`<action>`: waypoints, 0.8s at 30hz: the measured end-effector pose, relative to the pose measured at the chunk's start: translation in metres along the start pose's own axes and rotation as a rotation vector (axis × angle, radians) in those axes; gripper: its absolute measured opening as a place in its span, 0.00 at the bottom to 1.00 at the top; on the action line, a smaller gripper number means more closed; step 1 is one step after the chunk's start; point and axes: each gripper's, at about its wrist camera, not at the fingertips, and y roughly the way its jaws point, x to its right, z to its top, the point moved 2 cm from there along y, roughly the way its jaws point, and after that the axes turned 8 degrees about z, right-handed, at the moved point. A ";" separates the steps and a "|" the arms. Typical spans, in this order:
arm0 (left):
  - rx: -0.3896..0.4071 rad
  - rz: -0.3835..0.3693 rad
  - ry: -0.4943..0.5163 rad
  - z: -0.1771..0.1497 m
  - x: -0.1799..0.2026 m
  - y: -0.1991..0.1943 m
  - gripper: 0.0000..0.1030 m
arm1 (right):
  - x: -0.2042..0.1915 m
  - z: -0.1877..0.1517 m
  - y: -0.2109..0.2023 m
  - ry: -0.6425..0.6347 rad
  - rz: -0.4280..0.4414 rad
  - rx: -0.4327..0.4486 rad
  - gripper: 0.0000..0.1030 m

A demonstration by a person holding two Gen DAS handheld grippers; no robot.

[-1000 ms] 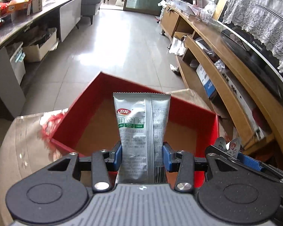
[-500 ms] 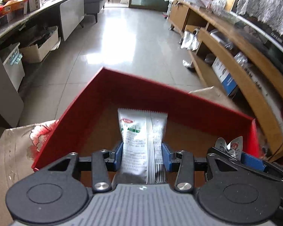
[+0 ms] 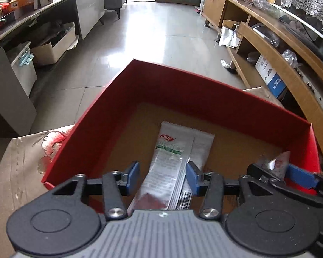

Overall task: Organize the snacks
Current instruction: 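Open the left gripper to drop the sachet while the right gripper releases the packet, then withdraw both open grippers from the red box toward the snack pile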

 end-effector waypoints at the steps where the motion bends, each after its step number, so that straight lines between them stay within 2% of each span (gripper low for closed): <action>1: -0.001 0.002 0.003 -0.001 -0.001 0.000 0.45 | 0.000 0.000 0.000 -0.007 -0.006 0.000 0.64; 8: -0.025 0.008 0.023 -0.008 -0.005 -0.008 0.48 | -0.002 0.000 0.000 -0.019 -0.024 -0.010 0.73; 11: -0.044 0.015 0.041 -0.013 -0.005 -0.014 0.54 | 0.001 0.002 -0.005 -0.005 -0.024 -0.004 0.73; 19: -0.067 -0.052 0.049 -0.025 -0.007 -0.038 0.59 | -0.003 0.004 -0.034 -0.012 -0.034 0.033 0.76; 24: -0.033 -0.108 0.030 -0.029 -0.014 -0.064 0.63 | -0.006 0.001 -0.059 -0.027 -0.044 0.057 0.77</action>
